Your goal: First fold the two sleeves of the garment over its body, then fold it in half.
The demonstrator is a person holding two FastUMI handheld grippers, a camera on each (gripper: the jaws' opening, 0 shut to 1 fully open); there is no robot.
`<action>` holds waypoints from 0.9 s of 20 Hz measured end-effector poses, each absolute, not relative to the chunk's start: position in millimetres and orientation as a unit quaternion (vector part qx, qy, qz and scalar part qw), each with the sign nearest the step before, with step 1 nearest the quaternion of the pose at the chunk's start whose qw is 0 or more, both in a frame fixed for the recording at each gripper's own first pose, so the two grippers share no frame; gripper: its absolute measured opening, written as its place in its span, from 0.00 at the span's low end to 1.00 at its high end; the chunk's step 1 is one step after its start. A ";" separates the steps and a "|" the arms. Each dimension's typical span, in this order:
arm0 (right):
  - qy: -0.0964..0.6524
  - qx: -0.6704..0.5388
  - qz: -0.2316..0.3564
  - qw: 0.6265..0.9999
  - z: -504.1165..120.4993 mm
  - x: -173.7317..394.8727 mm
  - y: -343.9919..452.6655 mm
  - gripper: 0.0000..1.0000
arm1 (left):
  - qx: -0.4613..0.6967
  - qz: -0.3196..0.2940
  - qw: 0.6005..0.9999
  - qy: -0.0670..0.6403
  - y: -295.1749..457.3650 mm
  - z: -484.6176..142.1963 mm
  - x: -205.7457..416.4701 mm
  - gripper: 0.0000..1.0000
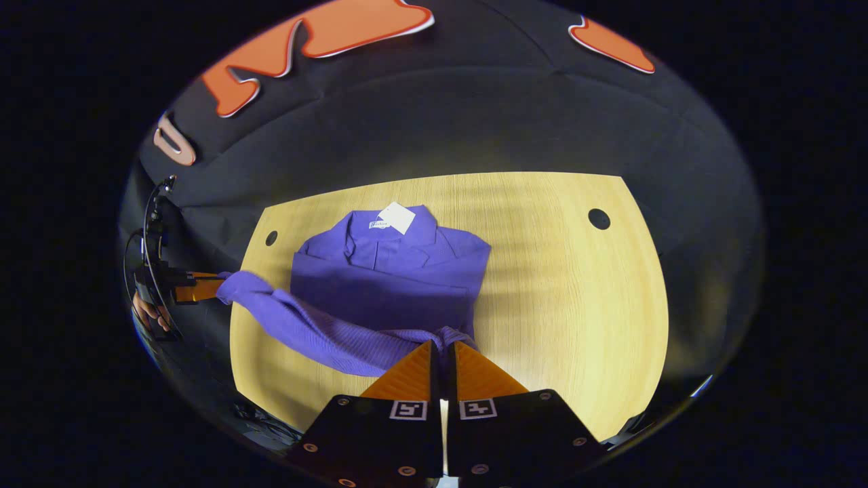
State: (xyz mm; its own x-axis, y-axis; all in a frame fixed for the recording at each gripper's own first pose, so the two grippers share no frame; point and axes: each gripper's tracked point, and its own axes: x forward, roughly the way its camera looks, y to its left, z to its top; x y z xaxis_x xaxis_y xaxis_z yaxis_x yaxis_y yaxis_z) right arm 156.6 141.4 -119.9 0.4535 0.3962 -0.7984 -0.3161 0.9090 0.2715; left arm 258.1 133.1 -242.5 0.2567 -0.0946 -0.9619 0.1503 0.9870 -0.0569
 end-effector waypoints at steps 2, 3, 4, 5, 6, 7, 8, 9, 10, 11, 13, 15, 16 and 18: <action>0.493 0.056 0.214 0.841 -131.1 185.5 145.4 0.03 | 0.057 -0.074 0.786 0.611 135.9 -258.8 280.8 0.09; 0.499 0.058 0.215 0.837 -137.8 197.0 147.4 0.03 | 0.076 -0.073 0.784 0.611 136.4 -265.5 292.3 0.09; 0.504 0.061 0.220 0.833 -143.4 211.5 151.8 0.03 | 0.089 -0.071 0.785 0.609 138.1 -266.9 302.6 0.09; 0.507 0.067 0.224 0.829 -146.3 220.4 155.9 0.03 | 0.099 -0.071 0.784 0.609 139.0 -269.9 311.7 0.09; 0.511 0.072 0.228 0.825 -149.3 231.0 159.7 0.03 | 0.109 -0.072 0.784 0.607 141.3 -271.8 318.9 0.09; 0.512 0.076 0.229 0.824 -152.9 241.8 161.8 0.03 | 0.114 -0.071 0.786 0.603 143.4 -273.8 327.9 0.09; 0.512 0.076 0.232 0.823 -155.7 254.8 165.4 0.03 | 0.120 -0.073 0.790 0.596 142.1 -276.8 341.5 0.09; 0.508 0.078 0.235 0.825 -156.9 268.9 170.4 0.03 | 0.132 -0.069 0.794 0.589 145.4 -279.0 352.7 0.09; 0.500 0.081 0.233 0.830 -157.4 284.7 176.4 0.03 | 0.141 -0.061 0.805 0.573 145.8 -284.4 367.7 0.09; 0.493 0.090 0.226 0.835 -158.7 296.6 179.1 0.04 | 0.145 -0.052 0.817 0.556 147.0 -285.4 377.8 0.08; 0.471 0.124 0.205 0.849 -158.4 316.8 186.3 0.08 | 0.133 -0.024 0.842 0.521 144.2 -292.0 392.8 0.10; 0.410 0.145 0.184 0.881 -145.4 345.8 182.7 0.14 | 0.113 0.031 0.872 0.475 154.8 -291.8 402.9 0.18; 0.398 0.150 0.182 0.886 -140.6 349.1 179.1 0.15 | 0.122 0.063 0.884 0.446 166.0 -283.0 409.3 0.23; 0.388 0.157 0.190 0.888 -133.8 345.8 175.8 0.20 | 0.148 0.120 0.904 0.382 183.5 -258.7 429.0 0.36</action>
